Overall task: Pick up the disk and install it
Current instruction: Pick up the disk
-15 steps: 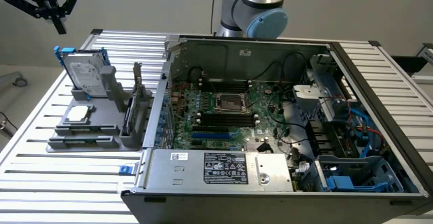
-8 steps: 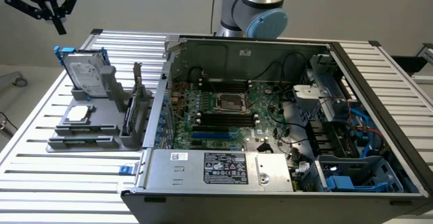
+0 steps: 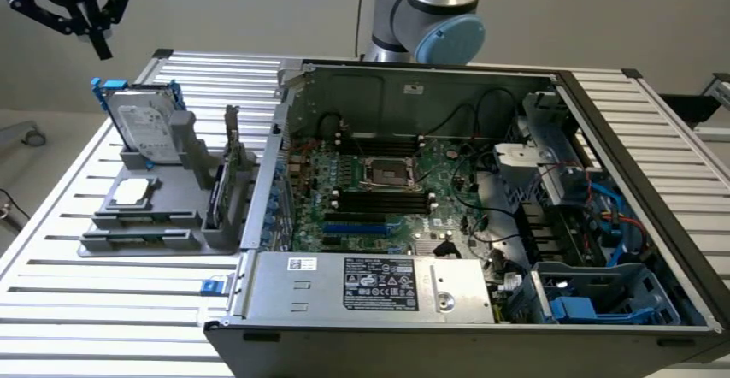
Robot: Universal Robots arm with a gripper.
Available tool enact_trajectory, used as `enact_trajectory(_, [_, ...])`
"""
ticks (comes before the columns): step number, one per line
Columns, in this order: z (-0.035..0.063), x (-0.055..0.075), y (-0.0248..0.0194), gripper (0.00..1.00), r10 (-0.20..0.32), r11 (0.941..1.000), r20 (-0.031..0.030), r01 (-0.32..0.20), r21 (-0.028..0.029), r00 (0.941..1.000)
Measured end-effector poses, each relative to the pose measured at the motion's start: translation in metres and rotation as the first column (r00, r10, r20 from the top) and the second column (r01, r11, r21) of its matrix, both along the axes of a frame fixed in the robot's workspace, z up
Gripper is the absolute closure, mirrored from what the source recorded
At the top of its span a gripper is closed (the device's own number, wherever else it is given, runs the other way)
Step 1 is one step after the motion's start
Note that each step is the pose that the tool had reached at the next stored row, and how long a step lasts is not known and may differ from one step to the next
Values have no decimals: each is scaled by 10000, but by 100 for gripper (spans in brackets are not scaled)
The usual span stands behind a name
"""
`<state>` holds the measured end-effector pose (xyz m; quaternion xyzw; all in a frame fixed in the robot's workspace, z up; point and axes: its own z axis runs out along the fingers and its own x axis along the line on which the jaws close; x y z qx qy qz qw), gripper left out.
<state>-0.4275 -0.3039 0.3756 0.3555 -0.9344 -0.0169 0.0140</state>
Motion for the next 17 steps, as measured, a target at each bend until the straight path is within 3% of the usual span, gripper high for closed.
enact_trajectory(5, [-7,0,0,89,914,9958,1,-914,0,9958])
enact_trajectory(9, [-12,0,0,89,1629,9866,0,-1629,0,9866])
enact_trajectory(13, [-18,0,0,89,2354,9719,1,-2354,0,9719])
enact_trajectory(17, [-23,0,0,89,3046,9525,0,-3046,0,9525])
